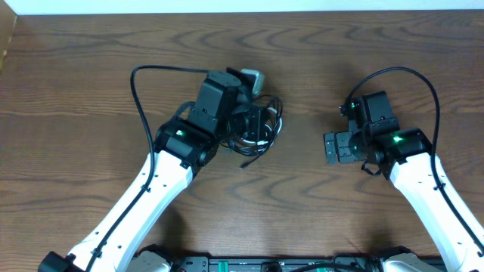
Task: Untangle cables
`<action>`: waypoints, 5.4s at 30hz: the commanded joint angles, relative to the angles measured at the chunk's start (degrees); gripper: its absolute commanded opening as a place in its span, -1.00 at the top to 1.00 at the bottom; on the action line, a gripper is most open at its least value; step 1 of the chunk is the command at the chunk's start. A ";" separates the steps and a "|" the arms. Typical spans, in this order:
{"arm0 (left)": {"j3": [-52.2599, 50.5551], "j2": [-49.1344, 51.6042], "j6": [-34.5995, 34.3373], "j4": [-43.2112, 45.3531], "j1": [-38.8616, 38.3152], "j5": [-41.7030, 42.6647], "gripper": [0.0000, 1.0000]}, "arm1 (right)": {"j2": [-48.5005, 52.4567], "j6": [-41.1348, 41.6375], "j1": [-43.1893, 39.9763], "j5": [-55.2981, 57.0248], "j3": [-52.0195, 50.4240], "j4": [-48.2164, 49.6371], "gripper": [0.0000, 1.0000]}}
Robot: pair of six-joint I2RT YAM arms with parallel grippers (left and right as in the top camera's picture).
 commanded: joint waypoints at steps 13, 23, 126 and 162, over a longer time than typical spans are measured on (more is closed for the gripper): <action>2.16 0.15 -3.82 5.92 4.22 -5.84 0.85 | -0.26 9.16 -6.91 -12.83 0.94 6.62 -0.98; 2.05 5.79 -0.50 -12.33 4.24 -33.64 0.85 | -0.94 -0.02 -6.91 -4.17 0.96 -4.26 -0.96; 2.05 1.01 -3.37 -27.06 17.35 -27.58 -0.57 | 27.30 14.75 21.29 -7.17 1.18 36.33 -0.34; 2.05 1.01 -3.37 -26.38 17.35 -27.56 -0.57 | -1.03 7.08 8.20 -19.69 6.40 34.62 0.67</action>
